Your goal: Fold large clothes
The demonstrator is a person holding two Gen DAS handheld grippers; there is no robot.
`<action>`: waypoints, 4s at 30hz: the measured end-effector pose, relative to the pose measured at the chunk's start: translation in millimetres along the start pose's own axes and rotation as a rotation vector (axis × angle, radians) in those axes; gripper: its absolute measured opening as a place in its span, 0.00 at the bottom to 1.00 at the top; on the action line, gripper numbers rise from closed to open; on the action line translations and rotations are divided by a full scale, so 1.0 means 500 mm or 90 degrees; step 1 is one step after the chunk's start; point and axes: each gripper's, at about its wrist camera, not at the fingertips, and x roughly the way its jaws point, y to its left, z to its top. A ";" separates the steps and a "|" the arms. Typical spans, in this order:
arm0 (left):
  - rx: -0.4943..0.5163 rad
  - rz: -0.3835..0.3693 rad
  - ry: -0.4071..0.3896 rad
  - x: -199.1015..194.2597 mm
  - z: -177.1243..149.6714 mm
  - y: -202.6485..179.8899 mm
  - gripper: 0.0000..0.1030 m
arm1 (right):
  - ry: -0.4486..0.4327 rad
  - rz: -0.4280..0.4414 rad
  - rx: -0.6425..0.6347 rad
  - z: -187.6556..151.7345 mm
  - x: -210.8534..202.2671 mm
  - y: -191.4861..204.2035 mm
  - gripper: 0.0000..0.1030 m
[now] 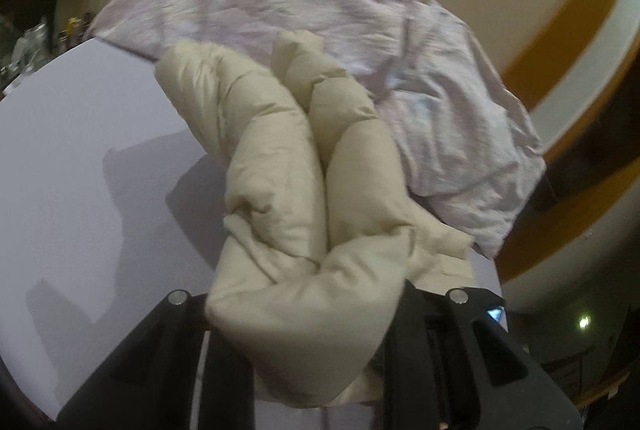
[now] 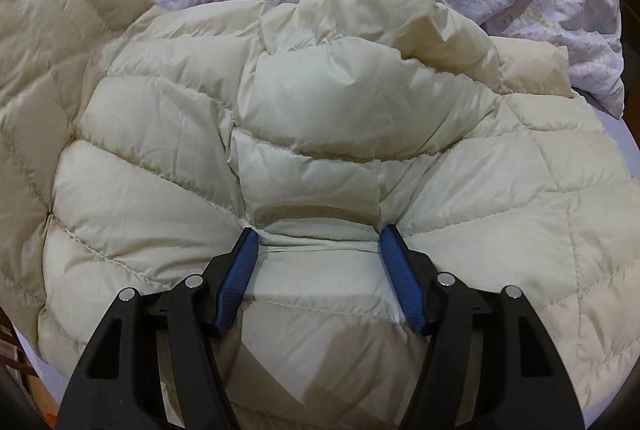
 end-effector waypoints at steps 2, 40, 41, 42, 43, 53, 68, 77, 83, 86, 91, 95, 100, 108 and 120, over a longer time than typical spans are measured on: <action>0.017 -0.022 0.005 0.007 -0.009 -0.037 0.19 | -0.002 0.009 0.004 -0.002 -0.002 -0.006 0.64; 0.293 -0.105 0.211 0.155 -0.258 -0.413 0.62 | -0.098 -0.014 0.110 -0.208 -0.218 -0.305 0.63; 0.294 -0.103 0.203 0.148 -0.251 -0.414 0.68 | -0.096 -0.012 0.115 -0.212 -0.216 -0.309 0.63; 0.297 -0.099 0.194 0.140 -0.247 -0.414 0.69 | -0.095 -0.011 0.121 -0.215 -0.213 -0.314 0.63; 0.300 -0.095 0.188 0.131 -0.244 -0.414 0.71 | -0.094 -0.011 0.124 -0.219 -0.212 -0.316 0.63; 0.296 -0.069 0.133 0.056 -0.183 -0.369 0.84 | -0.090 -0.019 0.126 -0.235 -0.206 -0.311 0.63; 0.251 -0.090 0.081 -0.025 -0.120 -0.316 0.88 | -0.086 -0.022 0.124 -0.237 -0.191 -0.322 0.64; 0.256 0.017 0.047 0.018 -0.087 -0.278 0.88 | -0.086 -0.021 0.123 -0.238 -0.187 -0.327 0.64; 0.212 0.067 0.062 0.112 -0.054 -0.189 0.88 | -0.087 -0.019 0.123 -0.237 -0.184 -0.328 0.64; 0.211 0.071 0.085 0.154 -0.060 -0.174 0.88 | -0.090 -0.017 0.123 -0.238 -0.182 -0.328 0.64; 0.222 0.044 0.114 0.201 -0.086 -0.190 0.83 | -0.095 -0.014 0.125 -0.240 -0.181 -0.329 0.64; 0.248 0.022 0.129 0.221 -0.115 -0.228 0.80 | -0.095 -0.010 0.129 -0.241 -0.181 -0.330 0.64; 0.270 0.015 0.138 0.245 -0.142 -0.265 0.80 | -0.097 -0.008 0.132 -0.244 -0.181 -0.332 0.64; 0.304 0.033 0.145 0.277 -0.196 -0.318 0.81 | -0.101 -0.004 0.139 -0.252 -0.182 -0.338 0.64; 0.353 0.064 0.148 0.324 -0.254 -0.360 0.85 | -0.103 -0.004 0.151 -0.270 -0.188 -0.341 0.64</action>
